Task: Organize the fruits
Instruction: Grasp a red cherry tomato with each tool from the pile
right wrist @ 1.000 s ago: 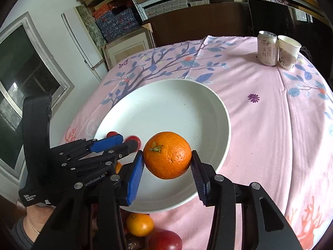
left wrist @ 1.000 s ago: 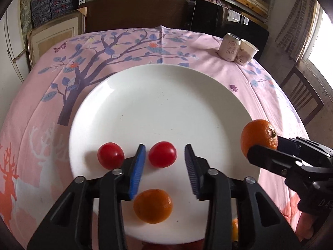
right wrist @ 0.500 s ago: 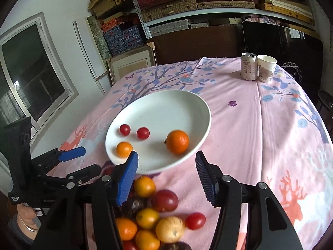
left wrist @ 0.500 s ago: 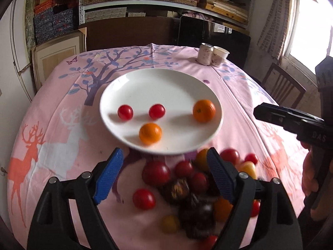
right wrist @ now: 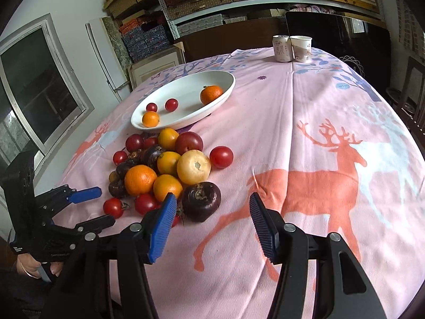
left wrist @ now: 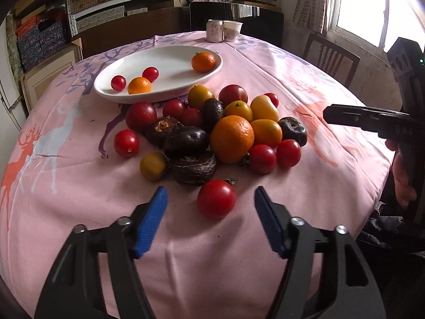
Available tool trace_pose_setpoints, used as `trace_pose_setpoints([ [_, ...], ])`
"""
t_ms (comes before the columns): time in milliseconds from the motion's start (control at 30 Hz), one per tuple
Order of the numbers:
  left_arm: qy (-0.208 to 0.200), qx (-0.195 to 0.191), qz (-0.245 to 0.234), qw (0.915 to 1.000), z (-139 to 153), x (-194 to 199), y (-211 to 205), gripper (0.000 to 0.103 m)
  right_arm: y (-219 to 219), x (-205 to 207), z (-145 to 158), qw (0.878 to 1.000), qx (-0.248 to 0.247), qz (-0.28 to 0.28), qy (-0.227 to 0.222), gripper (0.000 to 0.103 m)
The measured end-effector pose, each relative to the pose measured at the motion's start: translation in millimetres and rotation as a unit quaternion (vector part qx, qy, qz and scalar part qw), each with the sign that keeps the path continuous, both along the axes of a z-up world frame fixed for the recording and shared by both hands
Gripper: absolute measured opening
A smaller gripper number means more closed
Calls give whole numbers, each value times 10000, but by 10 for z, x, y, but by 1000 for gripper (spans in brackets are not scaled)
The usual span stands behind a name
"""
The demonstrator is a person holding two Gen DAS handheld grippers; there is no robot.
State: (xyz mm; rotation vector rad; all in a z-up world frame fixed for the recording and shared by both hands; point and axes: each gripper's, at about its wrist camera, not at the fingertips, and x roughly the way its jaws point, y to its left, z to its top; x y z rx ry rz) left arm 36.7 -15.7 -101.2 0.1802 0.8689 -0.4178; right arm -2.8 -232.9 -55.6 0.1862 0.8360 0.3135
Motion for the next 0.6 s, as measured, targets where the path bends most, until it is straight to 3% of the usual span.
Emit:
trace_pose_setpoints([
  [67, 175, -64, -38, 9998, -89, 51, -39, 31, 36, -59, -2, 10000, -81, 52, -14, 58],
  [367, -54, -294, 229, 9993, 32, -80, 96, 30, 462, -272, -91, 9945, -155, 1033, 35, 43],
  [600, -13, -301, 303, 9991, 92, -93, 189, 30, 661, -99, -237, 9952, -320, 908, 146, 36],
])
